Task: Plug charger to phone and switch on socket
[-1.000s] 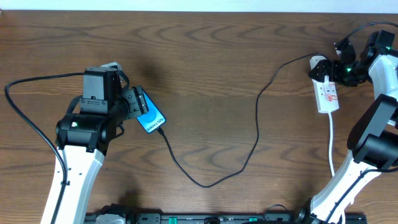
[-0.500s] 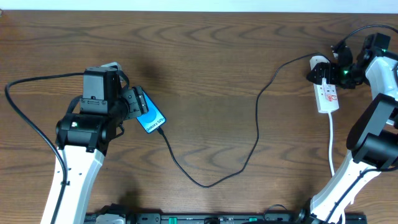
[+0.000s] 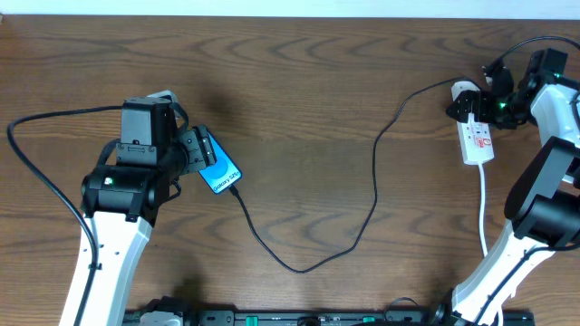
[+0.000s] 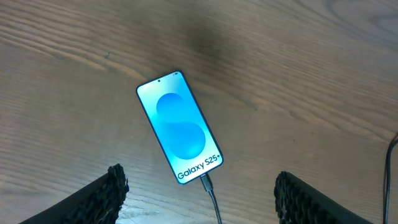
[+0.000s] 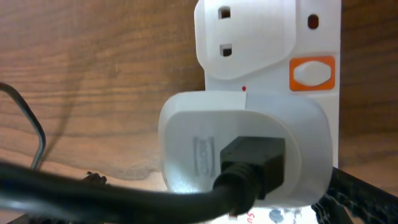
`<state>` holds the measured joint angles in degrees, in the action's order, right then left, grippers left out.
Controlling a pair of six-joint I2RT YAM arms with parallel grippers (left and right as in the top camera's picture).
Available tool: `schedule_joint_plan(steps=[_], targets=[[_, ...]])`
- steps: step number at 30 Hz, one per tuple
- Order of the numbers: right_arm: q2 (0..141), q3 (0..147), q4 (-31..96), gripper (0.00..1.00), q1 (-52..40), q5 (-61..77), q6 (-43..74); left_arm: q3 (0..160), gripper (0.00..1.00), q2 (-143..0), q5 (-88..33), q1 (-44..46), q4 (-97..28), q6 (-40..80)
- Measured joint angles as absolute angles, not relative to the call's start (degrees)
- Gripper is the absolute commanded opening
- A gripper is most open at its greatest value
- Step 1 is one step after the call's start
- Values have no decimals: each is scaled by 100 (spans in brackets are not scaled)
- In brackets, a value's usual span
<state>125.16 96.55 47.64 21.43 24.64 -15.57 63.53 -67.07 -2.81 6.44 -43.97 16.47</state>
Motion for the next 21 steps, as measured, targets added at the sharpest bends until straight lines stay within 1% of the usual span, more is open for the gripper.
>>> schedule_joint_plan(steps=[21], targets=[[12368, 9356, 4534, 99, 2141, 2482, -1549, 6353, 78, -6707, -281, 644, -4397, 1647]])
